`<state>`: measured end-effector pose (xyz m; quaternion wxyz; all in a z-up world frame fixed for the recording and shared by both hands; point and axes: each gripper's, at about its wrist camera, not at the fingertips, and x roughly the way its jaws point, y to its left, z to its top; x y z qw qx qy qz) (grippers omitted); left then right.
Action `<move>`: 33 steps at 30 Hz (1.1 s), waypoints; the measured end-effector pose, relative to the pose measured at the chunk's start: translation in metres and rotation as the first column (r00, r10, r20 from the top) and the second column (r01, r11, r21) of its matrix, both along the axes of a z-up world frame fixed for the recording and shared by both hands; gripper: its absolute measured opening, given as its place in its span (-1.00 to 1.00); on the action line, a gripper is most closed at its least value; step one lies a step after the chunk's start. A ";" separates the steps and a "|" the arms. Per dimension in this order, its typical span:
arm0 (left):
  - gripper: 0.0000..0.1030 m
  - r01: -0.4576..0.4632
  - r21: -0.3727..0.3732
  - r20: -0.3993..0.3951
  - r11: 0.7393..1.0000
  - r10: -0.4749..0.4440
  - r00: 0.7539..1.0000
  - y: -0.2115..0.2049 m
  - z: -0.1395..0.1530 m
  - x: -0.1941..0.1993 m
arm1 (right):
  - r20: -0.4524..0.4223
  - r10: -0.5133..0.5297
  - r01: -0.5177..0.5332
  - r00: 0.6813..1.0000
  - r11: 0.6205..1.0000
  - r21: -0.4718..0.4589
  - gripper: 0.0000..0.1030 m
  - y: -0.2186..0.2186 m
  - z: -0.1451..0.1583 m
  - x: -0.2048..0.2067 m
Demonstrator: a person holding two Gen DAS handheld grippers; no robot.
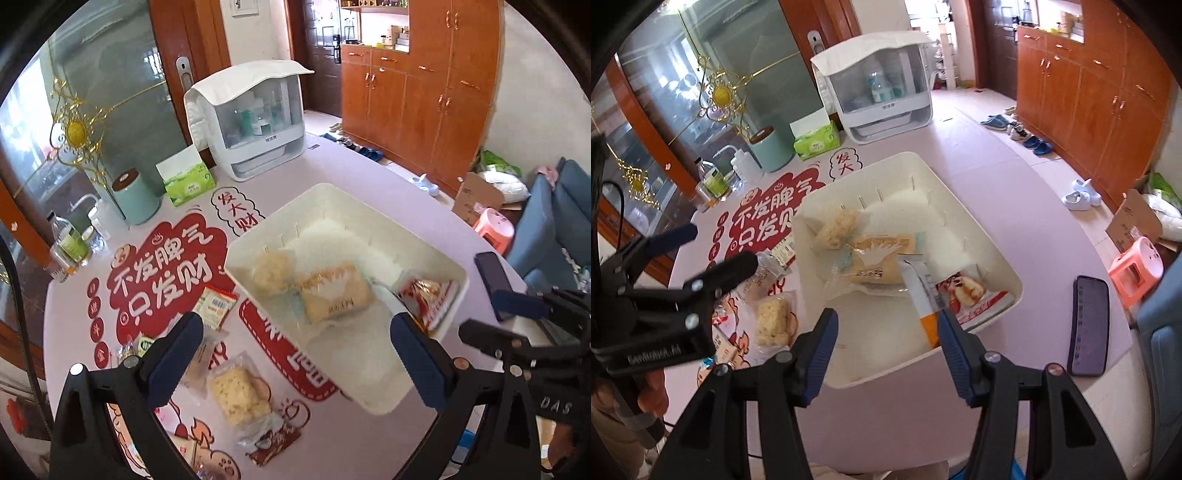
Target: Organize snacks
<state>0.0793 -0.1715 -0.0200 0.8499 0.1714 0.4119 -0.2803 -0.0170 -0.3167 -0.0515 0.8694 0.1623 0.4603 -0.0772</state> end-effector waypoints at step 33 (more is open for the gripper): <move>0.99 -0.371 -0.007 0.326 0.929 0.353 0.877 0.314 0.116 0.024 | 0.120 0.279 -0.276 0.953 0.960 -0.044 0.10 0.193 0.112 0.091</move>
